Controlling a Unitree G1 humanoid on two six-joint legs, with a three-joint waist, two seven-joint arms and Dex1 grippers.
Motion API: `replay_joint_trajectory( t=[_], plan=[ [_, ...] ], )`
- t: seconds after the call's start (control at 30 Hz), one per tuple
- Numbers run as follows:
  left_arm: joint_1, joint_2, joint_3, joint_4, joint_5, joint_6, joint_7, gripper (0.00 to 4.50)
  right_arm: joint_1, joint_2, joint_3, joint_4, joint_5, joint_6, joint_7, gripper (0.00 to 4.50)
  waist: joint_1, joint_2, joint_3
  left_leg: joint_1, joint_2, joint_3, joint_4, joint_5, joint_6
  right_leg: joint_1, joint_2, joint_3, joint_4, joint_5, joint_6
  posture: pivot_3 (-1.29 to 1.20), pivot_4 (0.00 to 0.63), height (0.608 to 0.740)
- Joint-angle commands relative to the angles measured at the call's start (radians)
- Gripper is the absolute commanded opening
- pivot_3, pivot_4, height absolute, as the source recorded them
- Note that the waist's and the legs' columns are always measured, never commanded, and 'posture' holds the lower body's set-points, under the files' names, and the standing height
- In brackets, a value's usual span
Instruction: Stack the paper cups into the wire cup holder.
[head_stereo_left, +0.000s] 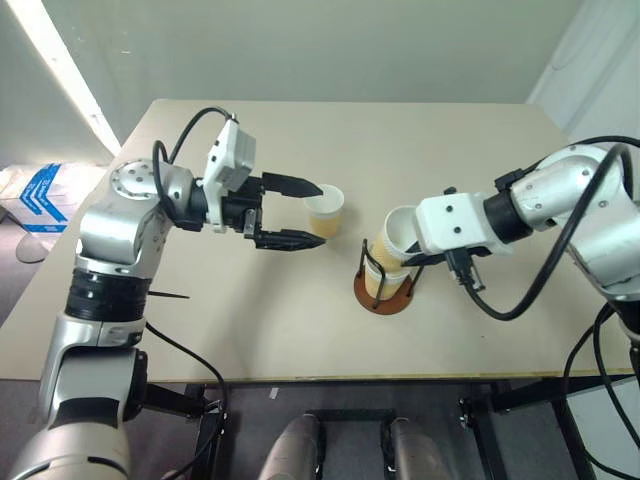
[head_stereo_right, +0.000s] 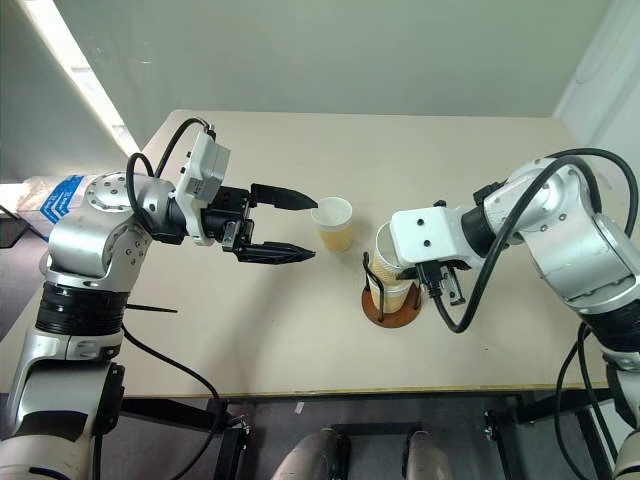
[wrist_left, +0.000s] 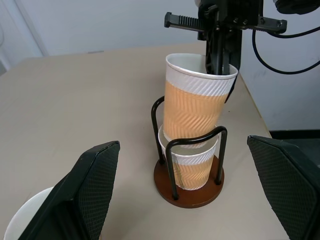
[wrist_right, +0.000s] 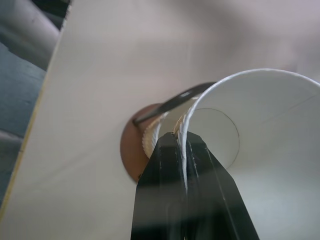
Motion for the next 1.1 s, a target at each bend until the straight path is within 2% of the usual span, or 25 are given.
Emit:
replay_joint_trajectory(
  t=[0.03, 0.07, 0.3, 0.43, 0.5, 0.7, 0.77, 0.93, 1.1],
  plan=[
    [-0.006, 0.004, 0.011, -0.026, -0.001, -0.002, 0.006, 4.5, -0.006, -0.002, -0.01, -0.014, -0.019, -0.01, 0.004, 0.44, 0.0, 0.0, 0.0, 0.0, 0.0, 0.0, 0.0, 0.0, 0.0, 0.0, 0.0, 0.0, 0.0, 0.0, 0.0, 0.0, 0.15, 0.74],
    [-0.007, 0.004, 0.011, -0.025, 0.0, -0.003, 0.007, 4.5, -0.005, -0.001, -0.011, -0.015, -0.02, -0.009, 0.005, 0.65, 0.0, 0.0, 0.0, 0.0, 0.0, 0.0, 0.0, 0.0, 0.0, 0.0, 0.0, 0.0, 0.0, 0.0, 0.0, 0.0, 0.15, 0.74],
    [-0.011, -0.002, 0.008, -0.019, 0.01, -0.009, 0.014, 4.5, -0.006, 0.004, -0.035, -0.019, -0.016, 0.014, -0.007, 3.14, 0.0, 0.0, 0.0, 0.0, 0.0, 0.0, 0.0, 0.0, 0.0, 0.0, 0.0, 0.0, 0.0, 0.0, 0.0, 0.0, 0.15, 0.74],
    [-0.038, -0.016, -0.003, 0.015, 0.09, -0.07, 0.089, 4.5, -0.014, 0.042, -0.126, -0.01, 0.042, 0.122, -0.083, 4.47, 0.0, 0.0, 0.0, 0.0, 0.0, 0.0, 0.0, 0.0, 0.0, 0.0, 0.0, 0.0, 0.0, 0.0, 0.0, 0.0, 0.15, 0.74],
    [-0.049, -0.023, -0.017, 0.031, 0.141, -0.101, 0.132, 4.5, -0.019, 0.061, -0.184, -0.012, 0.087, 0.207, -0.118, 4.47, 0.0, 0.0, 0.0, 0.0, 0.0, 0.0, 0.0, 0.0, -0.001, 0.0, 0.0, 0.0, 0.0, 0.0, 0.0, 0.0, 0.15, 0.74],
    [-0.104, -0.042, -0.066, 0.041, 0.279, -0.169, 0.242, 4.5, -0.025, 0.151, -0.503, -0.063, 0.326, 0.539, -0.274, 4.47, 0.001, -0.001, 0.001, -0.001, -0.001, 0.0, 0.0, 0.001, -0.001, 0.0, 0.0, 0.0, -0.001, 0.0, 0.0, 0.0, 0.15, 0.74],
    [-0.122, -0.03, -0.114, 0.062, 0.373, -0.234, 0.268, 4.5, -0.019, 0.165, -0.584, -0.092, 0.394, 0.632, -0.32, 4.47, 0.001, -0.001, 0.001, -0.001, -0.001, 0.0, -0.001, 0.001, -0.001, 0.0, 0.0, 0.0, -0.002, 0.0, 0.0, 0.0, 0.15, 0.74],
    [-0.131, 0.022, -0.242, 0.101, 0.592, -0.397, 0.281, 4.5, 0.047, 0.13, -0.659, -0.164, 0.496, 0.735, -0.393, 4.47, 0.0, -0.001, 0.001, 0.0, 0.0, 0.0, -0.003, 0.001, -0.002, -0.001, 0.0, 0.001, -0.001, -0.002, 0.0, 0.0, 0.15, 0.74],
    [-0.139, -0.004, -0.279, 0.105, 0.668, -0.426, 0.296, 4.5, 0.078, 0.084, -0.686, -0.179, 0.58, 0.792, -0.434, 4.47, 0.001, -0.001, 0.001, -0.003, -0.001, 0.0, -0.003, 0.001, -0.002, -0.004, 0.0, 0.0, 0.0, -0.002, 0.0, 0.0, 0.15, 0.74]
  ],
)
